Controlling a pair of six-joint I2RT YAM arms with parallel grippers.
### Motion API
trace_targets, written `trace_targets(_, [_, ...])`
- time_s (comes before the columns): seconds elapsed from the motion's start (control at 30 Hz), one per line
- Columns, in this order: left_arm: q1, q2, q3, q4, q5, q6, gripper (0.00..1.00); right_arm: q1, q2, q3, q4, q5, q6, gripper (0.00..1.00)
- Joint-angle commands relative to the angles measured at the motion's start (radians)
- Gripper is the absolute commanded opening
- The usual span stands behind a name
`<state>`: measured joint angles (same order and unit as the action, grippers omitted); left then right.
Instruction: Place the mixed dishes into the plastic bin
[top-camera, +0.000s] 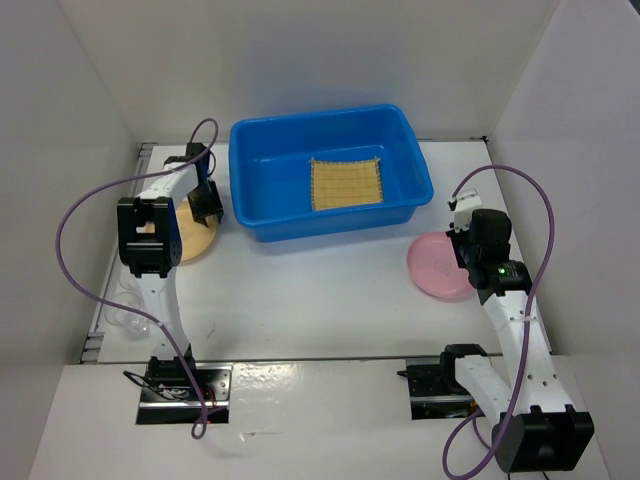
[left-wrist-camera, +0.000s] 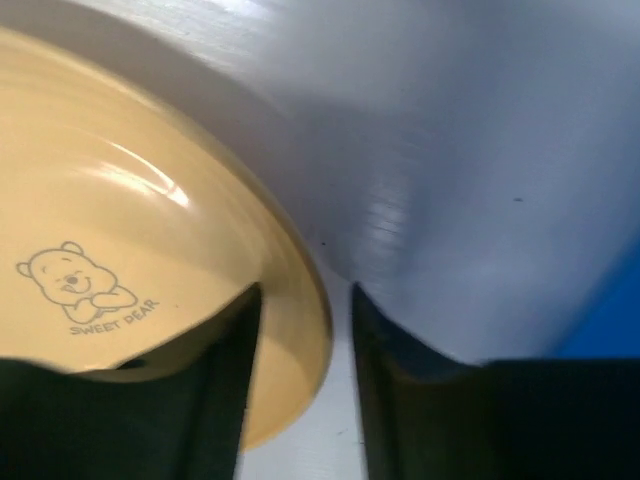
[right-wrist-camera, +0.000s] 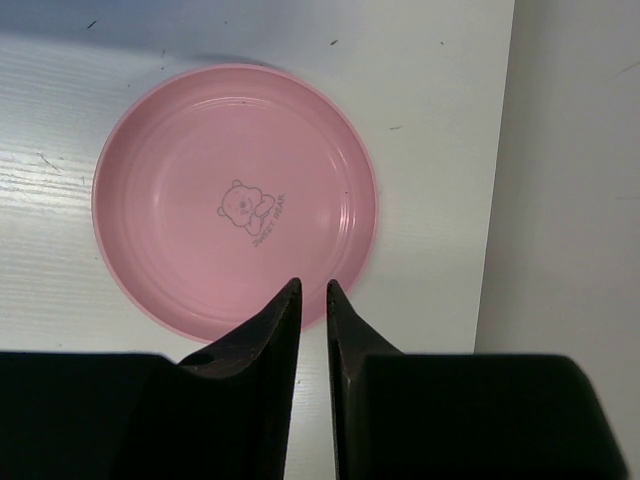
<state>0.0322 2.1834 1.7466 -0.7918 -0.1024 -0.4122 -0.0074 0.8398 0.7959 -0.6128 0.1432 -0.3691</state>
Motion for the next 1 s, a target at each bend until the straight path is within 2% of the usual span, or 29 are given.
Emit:
trace_targets(0.0, [0.006, 0.015, -0.021, 0.014, -0.019, 0.019, 0.53, -0.006, -0.001, 0.000, 0.051, 0.009, -0.004, 0.21])
trace_targets(0.03, [0.006, 0.015, -0.033, 0.014, -0.029, 0.019, 0.63, -0.006, -0.001, 0.000, 0.051, 0.009, -0.004, 0.21])
trace_targets(0.17, [-0.003, 0.015, -0.042, 0.014, -0.077, 0.019, 0.64, -0.006, -0.001, 0.000, 0.051, 0.009, -0.004, 0.21])
trace_targets(0.27, [-0.012, 0.024, -0.042, 0.014, -0.086, 0.019, 0.49, -0.006, -0.001, 0.000, 0.051, 0.009, -0.004, 0.21])
trace_targets(0.3, [-0.012, 0.024, -0.042, 0.014, -0.086, 0.019, 0.31, -0.006, -0.001, 0.000, 0.051, 0.009, -0.004, 0.21])
trace_targets(0.37, [-0.012, 0.042, -0.052, 0.014, -0.095, 0.019, 0.08, -0.006, -0.001, 0.000, 0.051, 0.009, -0.004, 0.21])
trace_targets(0.4, [-0.021, 0.042, -0.052, 0.014, -0.109, 0.019, 0.02, -0.006, -0.001, 0.000, 0.051, 0.009, -0.004, 0.21])
trace_targets(0.43, [-0.021, 0.042, -0.052, 0.014, -0.109, 0.019, 0.00, -0.006, -0.001, 0.000, 0.051, 0.009, -0.004, 0.21])
trace_targets(0.57, [-0.031, 0.032, -0.032, -0.007, -0.152, 0.019, 0.00, -0.006, -0.001, 0.000, 0.051, 0.009, -0.004, 0.21])
trace_targets(0.73, [-0.040, -0.008, 0.065, -0.081, -0.210, 0.019, 0.00, -0.006, -0.001, 0.000, 0.051, 0.009, -0.004, 0.21])
trace_targets(0.97, [-0.060, 0.016, 0.440, -0.301, -0.256, 0.019, 0.00, -0.006, -0.001, 0.000, 0.051, 0.009, -0.004, 0.21])
